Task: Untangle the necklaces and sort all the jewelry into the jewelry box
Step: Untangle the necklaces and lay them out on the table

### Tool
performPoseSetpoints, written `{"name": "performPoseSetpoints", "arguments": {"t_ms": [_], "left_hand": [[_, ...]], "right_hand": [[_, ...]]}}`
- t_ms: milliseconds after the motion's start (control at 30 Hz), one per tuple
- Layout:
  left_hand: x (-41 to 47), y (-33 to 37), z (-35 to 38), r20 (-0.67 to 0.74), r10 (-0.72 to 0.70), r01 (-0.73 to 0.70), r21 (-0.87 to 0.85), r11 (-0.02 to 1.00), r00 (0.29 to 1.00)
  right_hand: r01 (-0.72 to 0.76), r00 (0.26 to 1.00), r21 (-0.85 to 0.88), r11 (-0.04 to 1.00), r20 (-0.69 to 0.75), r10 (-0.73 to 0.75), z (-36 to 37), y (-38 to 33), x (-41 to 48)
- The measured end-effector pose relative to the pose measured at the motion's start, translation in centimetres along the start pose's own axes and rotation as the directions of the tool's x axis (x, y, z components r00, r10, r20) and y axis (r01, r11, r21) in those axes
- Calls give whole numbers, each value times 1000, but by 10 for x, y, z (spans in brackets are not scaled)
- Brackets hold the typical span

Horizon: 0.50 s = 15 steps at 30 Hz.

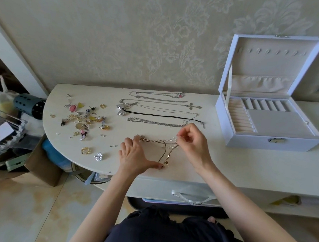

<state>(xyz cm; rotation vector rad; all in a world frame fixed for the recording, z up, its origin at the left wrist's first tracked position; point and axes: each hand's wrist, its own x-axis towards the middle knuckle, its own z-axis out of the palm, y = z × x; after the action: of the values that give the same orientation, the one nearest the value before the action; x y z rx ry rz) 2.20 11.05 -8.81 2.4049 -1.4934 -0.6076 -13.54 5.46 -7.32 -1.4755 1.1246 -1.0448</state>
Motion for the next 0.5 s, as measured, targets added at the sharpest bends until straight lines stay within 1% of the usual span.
{"name": "performPoseSetpoints", "arguments": {"t_ms": [100,167,233,300,367,433,500], "left_hand": [[-1,0,-1,0,-18,18,-3,1000,1000],[-2,1,-2,-5,-26,26,-3,1000,1000],[-3,1,-3,-19,-31,30,-30,999,999],[-3,1,-3,-38,-27,24,-70,997,999],[-3,1,-3,-42,-26,22,-81,996,999],[-3,1,-4,-22,-30,29,-54,998,999],[-3,0,-4,0,-25,25,-21,999,1000]], "right_hand": [[1,1000,-11,1000,-3,-1,-2,0,0],[16,1000,-80,997,-1,-16,-5,1,0],[60,998,-201,978,-5,-62,-7,3,1],[104,994,-359,927,0,-112,-9,6,2],[137,990,-485,864,37,-136,-10,9,4],[148,989,-560,815,83,-122,-9,13,5],[127,991,-620,774,110,-75,-9,17,5]]}}
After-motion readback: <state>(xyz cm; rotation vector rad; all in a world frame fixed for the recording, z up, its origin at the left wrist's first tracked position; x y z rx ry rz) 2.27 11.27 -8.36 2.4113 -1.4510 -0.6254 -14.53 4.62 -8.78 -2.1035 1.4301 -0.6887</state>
